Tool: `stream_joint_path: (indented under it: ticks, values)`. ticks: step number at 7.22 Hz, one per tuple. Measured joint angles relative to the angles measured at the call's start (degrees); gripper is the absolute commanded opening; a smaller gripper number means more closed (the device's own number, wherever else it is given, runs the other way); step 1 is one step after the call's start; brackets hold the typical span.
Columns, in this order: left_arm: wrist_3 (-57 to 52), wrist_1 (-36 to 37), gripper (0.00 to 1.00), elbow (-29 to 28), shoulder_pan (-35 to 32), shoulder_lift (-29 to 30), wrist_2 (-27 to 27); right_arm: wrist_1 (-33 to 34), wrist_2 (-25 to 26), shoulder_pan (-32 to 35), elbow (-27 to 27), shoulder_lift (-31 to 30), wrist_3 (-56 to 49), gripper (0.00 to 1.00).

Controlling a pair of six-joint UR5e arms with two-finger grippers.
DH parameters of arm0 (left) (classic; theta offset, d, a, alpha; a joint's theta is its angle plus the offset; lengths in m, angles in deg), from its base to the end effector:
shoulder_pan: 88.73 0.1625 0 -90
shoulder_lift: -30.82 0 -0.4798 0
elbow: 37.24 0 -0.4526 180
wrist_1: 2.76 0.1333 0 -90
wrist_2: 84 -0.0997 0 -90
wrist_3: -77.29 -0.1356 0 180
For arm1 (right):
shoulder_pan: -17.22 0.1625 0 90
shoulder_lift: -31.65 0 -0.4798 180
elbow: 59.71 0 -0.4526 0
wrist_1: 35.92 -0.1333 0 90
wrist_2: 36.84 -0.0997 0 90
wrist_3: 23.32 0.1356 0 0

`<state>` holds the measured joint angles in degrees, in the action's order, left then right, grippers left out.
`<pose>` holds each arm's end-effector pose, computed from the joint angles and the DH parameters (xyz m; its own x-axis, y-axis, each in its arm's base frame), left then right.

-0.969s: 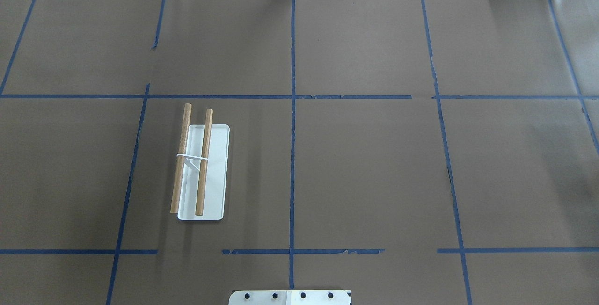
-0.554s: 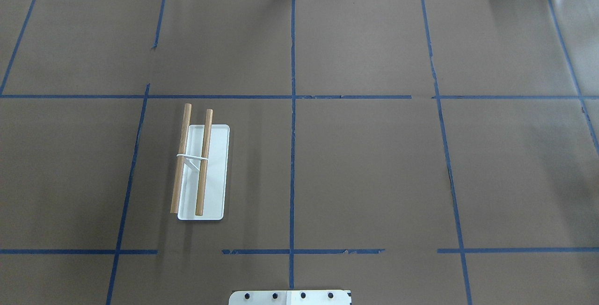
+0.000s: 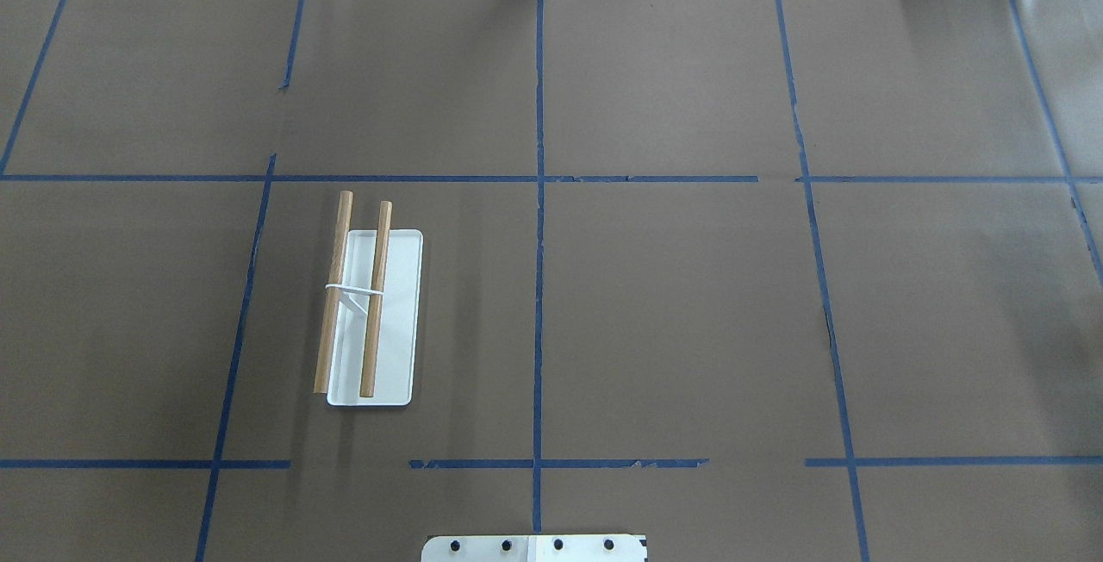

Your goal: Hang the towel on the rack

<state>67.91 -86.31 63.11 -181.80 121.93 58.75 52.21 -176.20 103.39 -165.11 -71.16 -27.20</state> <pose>-0.0553 -0.5572 0.6253 0.6087 0.1986 -0.7681 -0.0465 0.9754 0.2154 0.0001 -0.4530 0.6902 0.6399 -0.1695 0.7495 0.1101 0.9855 0.1288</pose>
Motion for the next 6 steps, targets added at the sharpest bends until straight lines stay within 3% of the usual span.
stream_joint_path:
  ticks: [4, 6]
  values:
    - [0.1, 0.0, 1.00, 0.3, 0.1, -0.1, 0.5, -2.0, 2.9, -0.2, 8.0, 0.8, -0.4, 1.00]
    - [0.2, 0.0, 1.00, 0.4, 0.1, -0.1, 0.4, -10.5, 6.1, -0.3, 16.3, 2.5, -0.2, 0.99]
